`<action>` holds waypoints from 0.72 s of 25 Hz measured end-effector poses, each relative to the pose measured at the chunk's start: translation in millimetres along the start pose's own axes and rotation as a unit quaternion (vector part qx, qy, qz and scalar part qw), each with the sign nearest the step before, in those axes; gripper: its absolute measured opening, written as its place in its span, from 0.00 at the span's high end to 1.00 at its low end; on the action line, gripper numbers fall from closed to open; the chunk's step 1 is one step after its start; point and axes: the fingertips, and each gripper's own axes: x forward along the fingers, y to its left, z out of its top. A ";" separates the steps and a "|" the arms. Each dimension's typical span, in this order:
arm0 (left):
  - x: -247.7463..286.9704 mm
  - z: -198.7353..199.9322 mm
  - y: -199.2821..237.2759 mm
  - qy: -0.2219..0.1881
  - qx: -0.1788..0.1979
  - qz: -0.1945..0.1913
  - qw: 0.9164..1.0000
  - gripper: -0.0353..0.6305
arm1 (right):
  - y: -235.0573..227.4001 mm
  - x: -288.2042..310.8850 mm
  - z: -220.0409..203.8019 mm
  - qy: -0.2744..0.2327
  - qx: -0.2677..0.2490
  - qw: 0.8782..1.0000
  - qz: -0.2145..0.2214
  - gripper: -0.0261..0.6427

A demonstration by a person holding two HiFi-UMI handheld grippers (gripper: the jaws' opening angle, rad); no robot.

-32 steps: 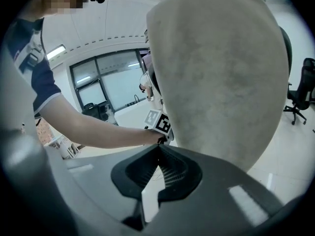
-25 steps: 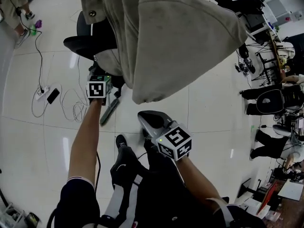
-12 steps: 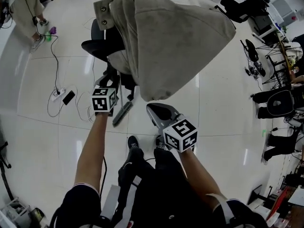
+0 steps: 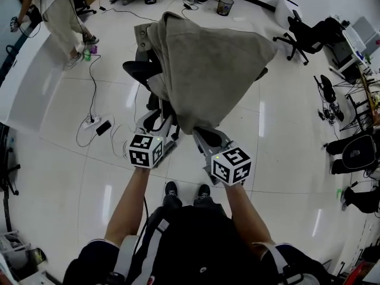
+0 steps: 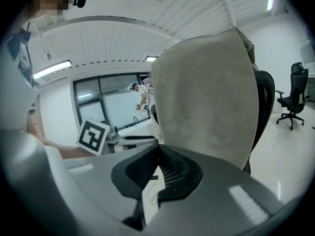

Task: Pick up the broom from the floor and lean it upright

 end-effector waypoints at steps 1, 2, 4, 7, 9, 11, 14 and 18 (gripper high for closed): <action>-4.5 6.7 -9.8 -0.006 0.001 -0.006 1.000 0.71 | -0.6 -2.0 4.7 -0.005 -0.002 1.000 0.003 0.96; -9.0 13.0 -19.2 -0.012 0.000 -0.012 1.000 0.71 | -1.1 -3.8 9.4 -0.009 -0.004 1.000 0.006 0.96; -17.6 24.0 -35.4 -0.021 -0.003 -0.022 1.000 0.71 | -1.7 -6.3 19.0 -0.019 -0.010 1.000 0.013 0.96; -29.6 38.4 -52.5 -0.035 -0.001 -0.030 0.999 0.78 | -1.1 -9.6 32.9 -0.035 -0.022 0.999 0.021 0.96; -34.6 50.6 -61.3 -0.048 0.003 -0.034 0.998 0.85 | -2.4 -12.9 42.7 -0.045 -0.028 0.998 0.025 0.96; -37.4 64.2 -69.2 -0.060 0.007 -0.041 0.997 0.91 | -4.3 -15.7 52.3 -0.055 -0.034 0.998 0.026 0.96; -41.2 83.1 -83.3 -0.078 0.009 -0.059 0.995 0.95 | -6.6 -20.4 65.5 -0.073 -0.046 0.996 0.021 0.96; -42.5 94.2 -100.8 -0.083 0.012 -0.078 0.993 0.95 | -11.3 -29.5 81.7 -0.095 -0.061 0.994 0.008 0.96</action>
